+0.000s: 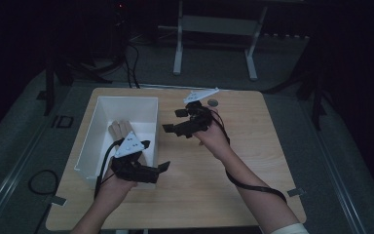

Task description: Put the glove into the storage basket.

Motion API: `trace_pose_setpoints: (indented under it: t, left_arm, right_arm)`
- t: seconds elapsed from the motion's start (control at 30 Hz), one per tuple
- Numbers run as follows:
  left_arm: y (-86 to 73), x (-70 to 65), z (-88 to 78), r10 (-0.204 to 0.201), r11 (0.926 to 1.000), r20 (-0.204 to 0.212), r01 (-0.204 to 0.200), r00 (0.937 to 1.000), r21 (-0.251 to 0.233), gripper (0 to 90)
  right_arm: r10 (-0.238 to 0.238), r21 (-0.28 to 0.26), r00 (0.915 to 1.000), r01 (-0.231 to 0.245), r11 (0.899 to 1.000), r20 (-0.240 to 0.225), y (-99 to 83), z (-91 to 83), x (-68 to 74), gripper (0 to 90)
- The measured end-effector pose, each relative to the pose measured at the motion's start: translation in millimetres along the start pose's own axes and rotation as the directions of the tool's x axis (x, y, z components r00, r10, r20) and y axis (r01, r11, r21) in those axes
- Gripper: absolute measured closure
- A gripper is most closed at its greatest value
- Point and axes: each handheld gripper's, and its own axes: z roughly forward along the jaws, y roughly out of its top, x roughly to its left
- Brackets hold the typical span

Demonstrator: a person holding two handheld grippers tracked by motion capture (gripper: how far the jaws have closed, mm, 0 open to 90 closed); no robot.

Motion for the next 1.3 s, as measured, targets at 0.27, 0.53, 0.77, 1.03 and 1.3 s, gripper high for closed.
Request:
trace_pose_setpoints:
  t: [0.27, 0.53, 0.77, 1.03, 1.3]
  left_arm:
    - [6.0, -22.7, 16.0, 0.039, 0.9992, 0.065, -0.04, 0.9971, 0.009, 7.6]
    - [4.6, -40.2, 31.0, 0.063, 0.9977, 0.108, -0.065, 0.9922, 0.019, 7.6]
    - [-3.1, -50.7, 48.7, 0.086, 0.9951, 0.144, -0.093, 0.9858, 0.036, 7.6]
    - [-20.5, -58.8, 73.7, 0.131, 0.9885, 0.185, -0.143, 0.974, 0.051, 8.5]
    - [-37.1, -57.1, 88.4, 0.11, 0.9894, 0.208, -0.127, 0.9718, 0.07, 8.5]
  right_arm:
    - [0.008, 0.004, 0.9999, -0.008, 1.0, 0.015, -31.8, -19.9, -11.0, 18.7]
    - [0.032, -0.001, 0.9992, -0.032, 0.999, 0.022, -58.0, -28.6, -16.7, 18.7]
    - [0.038, 0.003, 0.9987, -0.038, 0.999, 0.034, -80.2, -32.7, -18.6, 18.4]
    - [0.038, 0.021, 0.9973, -0.039, 0.999, 0.064, -114.4, -34.0, -24.0, 17.9]
    - [0.049, 0.042, 0.9973, -0.051, 0.998, 0.055, -138.6, -33.7, -31.7, 16.0]
